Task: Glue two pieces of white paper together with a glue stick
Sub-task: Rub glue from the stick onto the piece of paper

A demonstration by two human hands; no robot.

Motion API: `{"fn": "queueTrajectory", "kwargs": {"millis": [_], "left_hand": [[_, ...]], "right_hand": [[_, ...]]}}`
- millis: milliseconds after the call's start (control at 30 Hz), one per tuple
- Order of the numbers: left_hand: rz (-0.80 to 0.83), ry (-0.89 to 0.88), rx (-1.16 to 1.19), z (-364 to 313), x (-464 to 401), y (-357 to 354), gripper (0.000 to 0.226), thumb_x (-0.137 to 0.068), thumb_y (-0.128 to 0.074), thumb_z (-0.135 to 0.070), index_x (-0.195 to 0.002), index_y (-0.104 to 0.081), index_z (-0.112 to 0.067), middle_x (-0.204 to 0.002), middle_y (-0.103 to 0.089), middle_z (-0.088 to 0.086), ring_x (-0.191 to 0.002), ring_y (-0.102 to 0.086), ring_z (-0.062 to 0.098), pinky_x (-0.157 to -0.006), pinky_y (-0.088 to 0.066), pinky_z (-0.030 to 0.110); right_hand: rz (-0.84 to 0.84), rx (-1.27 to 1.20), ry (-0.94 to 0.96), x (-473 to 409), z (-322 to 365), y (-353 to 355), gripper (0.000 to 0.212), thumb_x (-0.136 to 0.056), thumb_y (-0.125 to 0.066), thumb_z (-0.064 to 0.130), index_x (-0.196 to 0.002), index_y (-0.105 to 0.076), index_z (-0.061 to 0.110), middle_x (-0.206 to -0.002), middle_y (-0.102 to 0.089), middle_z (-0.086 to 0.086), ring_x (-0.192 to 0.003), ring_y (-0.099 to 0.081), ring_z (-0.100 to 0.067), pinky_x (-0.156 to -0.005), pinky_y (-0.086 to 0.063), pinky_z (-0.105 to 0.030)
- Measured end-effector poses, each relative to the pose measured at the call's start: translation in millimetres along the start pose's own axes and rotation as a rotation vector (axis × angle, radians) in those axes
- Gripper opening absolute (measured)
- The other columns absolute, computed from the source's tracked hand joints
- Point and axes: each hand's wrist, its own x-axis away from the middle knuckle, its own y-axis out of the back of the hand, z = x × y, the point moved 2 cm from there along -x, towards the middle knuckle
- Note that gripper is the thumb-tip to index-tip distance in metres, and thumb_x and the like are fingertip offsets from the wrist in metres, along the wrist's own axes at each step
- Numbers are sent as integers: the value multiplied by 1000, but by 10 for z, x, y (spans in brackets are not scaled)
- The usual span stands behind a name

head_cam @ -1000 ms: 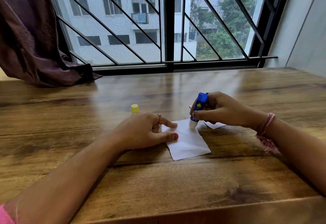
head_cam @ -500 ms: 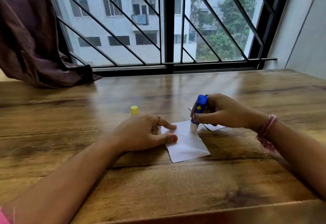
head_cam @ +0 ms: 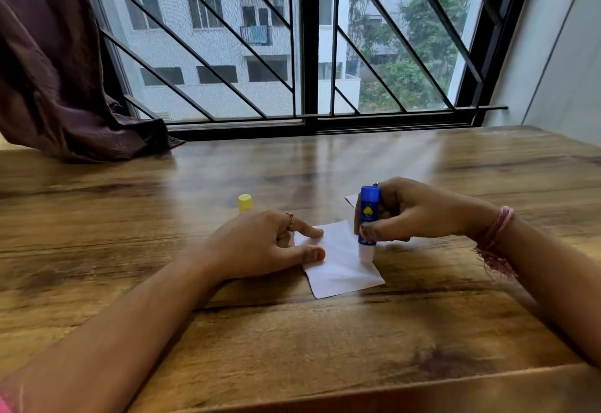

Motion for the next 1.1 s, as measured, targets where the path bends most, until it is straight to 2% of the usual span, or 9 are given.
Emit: {"fn": "queueTrajectory", "kwargs": {"millis": [167, 300, 400, 500, 667, 800, 900, 1000, 1100], "left_hand": [[-4, -2, -6, 0, -1, -3, 41, -75, -60, -65, -110, -66, -44, -49, -42, -12, -47, -42, 3, -51, -29, 23], [5, 1, -9, -1, -1, 2, 40, -76, -60, -64, -111, -65, -44, -48, -42, -12, -46, -41, 3, -48, -26, 20], [4, 2, -13, -4, -2, 0, 40, -76, -60, -64, -110, -65, -44, -48, -45, -15, -47, -43, 2, -48, -26, 20], [5, -3, -22, -7, 3, -2, 38, -76, -60, -64, -109, -65, -45, -50, -46, -19, -48, -44, 1, -48, -28, 19], [15, -3, -24, -5, 8, 1, 40, -76, -59, -66, -110, -64, -46, -49, -45, -19, -48, -44, 1, -48, -31, 17], [13, -4, -16, -1, -1, 0, 40, -76, -60, -65, -110, -64, -45, -48, -43, -15, -46, -42, 2, -47, -29, 18], [11, 1, -19, 4, 2, -4, 40, -75, -59, -66, -110, -64, -46, -48, -41, -12, -46, -41, 3, -48, -26, 20], [11, -8, -1, 2, 5, -4, 43, -75, -59, -66, -111, -65, -44, -49, -39, -11, -46, -40, 4, -49, -26, 22], [14, -14, 1, -5, 5, 4, 42, -75, -59, -66, -111, -65, -44, -48, -40, -12, -45, -40, 4, -48, -25, 19]], "right_hand": [[-30, -22, 11, 2, -10, -8, 19, -84, -66, 7, -95, -63, -7, -59, -53, -1, -49, -48, -8, -46, -42, -18], [96, -45, 10, 43, 7, -30, 4, -84, -68, 7, -85, -64, 6, -58, -55, 6, -52, -48, -9, -48, -40, -21], [68, -47, 10, 50, -7, -13, 6, -83, -68, 7, -83, -63, 10, -61, -56, 2, -55, -48, -12, -50, -39, -24], [60, -58, 26, 47, -8, -27, 6, -83, -68, 7, -83, -64, 11, -59, -54, 3, -51, -48, -8, -48, -39, -19], [141, -47, 50, 73, 29, -41, 21, -70, -70, 33, -78, -61, 16, -59, -52, -2, -50, -47, -11, -48, -39, -24], [113, -81, 64, 60, -4, -39, 10, -73, -68, 24, -78, -61, 17, -59, -52, -2, -51, -47, -12, -49, -39, -26], [161, -86, 83, 60, -1, -59, 14, -72, -70, 30, -77, -62, 21, -58, -54, 5, -50, -47, -10, -48, -38, -23], [185, -94, 80, 60, -7, -53, 17, -70, -68, 35, -77, -62, 20, -61, -53, 0, -52, -46, -13, -49, -38, -25], [156, -87, 79, 47, -20, -46, 10, -74, -69, 26, -77, -61, 21, -57, -55, 6, -50, -48, -11, -48, -38, -24]]}}
